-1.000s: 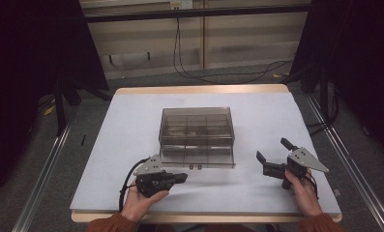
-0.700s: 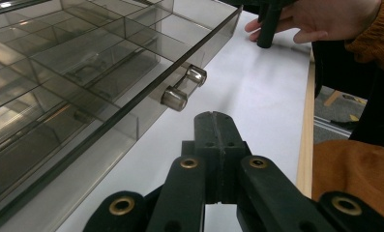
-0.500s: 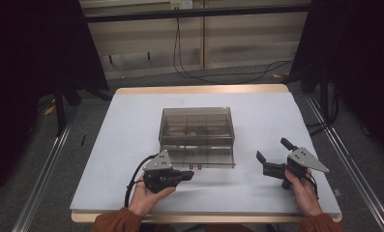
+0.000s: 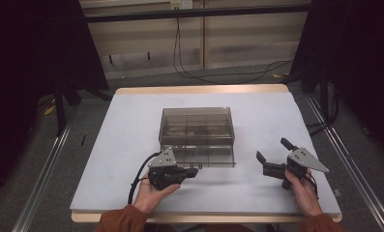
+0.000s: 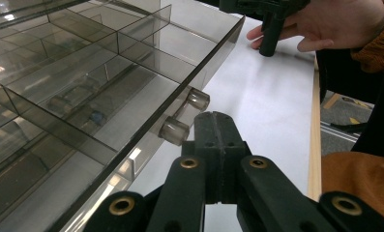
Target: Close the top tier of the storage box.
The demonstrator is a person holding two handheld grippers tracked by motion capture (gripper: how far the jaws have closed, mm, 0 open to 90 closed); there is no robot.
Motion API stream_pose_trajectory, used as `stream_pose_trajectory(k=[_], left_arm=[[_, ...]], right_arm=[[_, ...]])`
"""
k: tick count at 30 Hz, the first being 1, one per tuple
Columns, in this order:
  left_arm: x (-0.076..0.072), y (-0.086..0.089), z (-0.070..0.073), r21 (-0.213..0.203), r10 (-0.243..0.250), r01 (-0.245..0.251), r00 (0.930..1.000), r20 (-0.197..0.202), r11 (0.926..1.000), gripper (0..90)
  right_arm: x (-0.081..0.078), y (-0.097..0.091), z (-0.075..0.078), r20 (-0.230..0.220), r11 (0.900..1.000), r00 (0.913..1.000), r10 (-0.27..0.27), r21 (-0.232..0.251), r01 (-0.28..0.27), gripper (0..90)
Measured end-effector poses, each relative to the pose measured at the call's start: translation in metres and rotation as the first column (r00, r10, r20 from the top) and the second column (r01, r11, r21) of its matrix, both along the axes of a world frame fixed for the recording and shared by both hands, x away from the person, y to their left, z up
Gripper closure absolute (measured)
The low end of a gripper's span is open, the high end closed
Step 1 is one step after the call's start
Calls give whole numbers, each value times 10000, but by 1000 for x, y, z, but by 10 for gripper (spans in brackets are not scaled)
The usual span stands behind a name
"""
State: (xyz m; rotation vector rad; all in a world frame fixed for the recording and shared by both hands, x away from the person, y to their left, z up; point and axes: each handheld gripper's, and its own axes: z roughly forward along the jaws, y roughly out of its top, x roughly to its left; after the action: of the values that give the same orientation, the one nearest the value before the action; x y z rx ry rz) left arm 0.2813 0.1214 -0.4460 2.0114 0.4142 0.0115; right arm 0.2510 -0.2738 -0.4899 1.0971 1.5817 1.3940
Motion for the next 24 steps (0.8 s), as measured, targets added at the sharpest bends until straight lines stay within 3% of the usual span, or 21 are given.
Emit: stream_pose_trajectory(k=[9, 24], left_arm=[[1, 0, 0, -142, 44, -44, 10000, 20, 9999, 900], [2, -3, 0, -7, 145, -145, 9998, 150, 9999, 900]], right_arm=[[0, 0, 0, -1, 10000, 10000, -22, 7, 22, 0], [0, 0, 0, 16, 10000, 10000, 10, 6, -10, 0]])
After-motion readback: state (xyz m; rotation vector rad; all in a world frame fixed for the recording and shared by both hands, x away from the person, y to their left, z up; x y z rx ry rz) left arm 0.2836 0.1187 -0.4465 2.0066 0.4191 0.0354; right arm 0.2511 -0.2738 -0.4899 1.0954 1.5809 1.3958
